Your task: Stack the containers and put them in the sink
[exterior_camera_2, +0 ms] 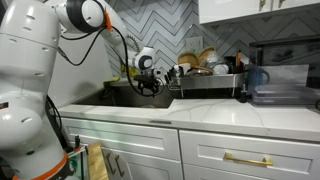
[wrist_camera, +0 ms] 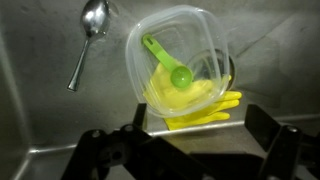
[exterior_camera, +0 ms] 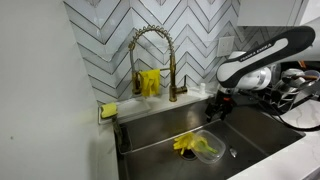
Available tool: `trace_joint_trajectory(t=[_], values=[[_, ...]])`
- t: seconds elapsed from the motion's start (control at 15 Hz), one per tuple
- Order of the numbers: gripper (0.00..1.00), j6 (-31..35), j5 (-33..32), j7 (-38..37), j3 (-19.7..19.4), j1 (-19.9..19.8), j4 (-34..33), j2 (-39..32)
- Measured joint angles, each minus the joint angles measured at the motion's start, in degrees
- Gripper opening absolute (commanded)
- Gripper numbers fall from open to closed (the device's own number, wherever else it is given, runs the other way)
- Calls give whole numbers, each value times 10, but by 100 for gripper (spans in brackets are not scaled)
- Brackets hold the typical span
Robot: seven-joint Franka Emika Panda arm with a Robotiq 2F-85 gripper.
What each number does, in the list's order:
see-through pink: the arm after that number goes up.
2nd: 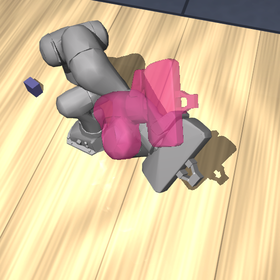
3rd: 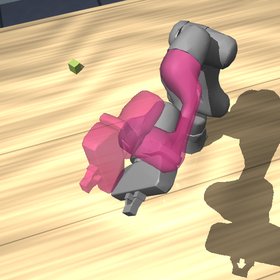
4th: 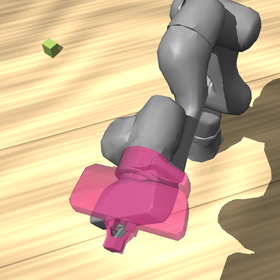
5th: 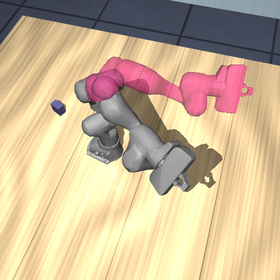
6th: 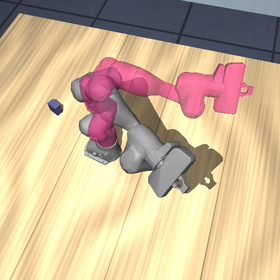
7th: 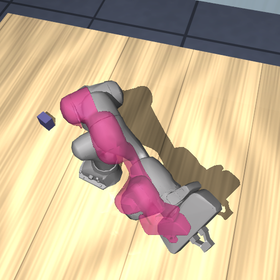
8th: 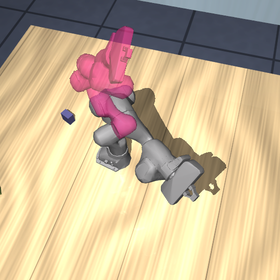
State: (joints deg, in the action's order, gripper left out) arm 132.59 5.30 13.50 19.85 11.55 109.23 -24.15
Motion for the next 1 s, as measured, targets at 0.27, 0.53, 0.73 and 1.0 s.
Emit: trace_joint_trajectory(t=[0.27,0.53,0.73,1.0], values=[[100,-133,-5,-85,-11,21,-31,69],[100,-242,-43,-146,-18,42,-62,122],[100,-293,-86,-170,-18,54,-73,155],[100,-297,-98,-176,-18,57,-71,182]])
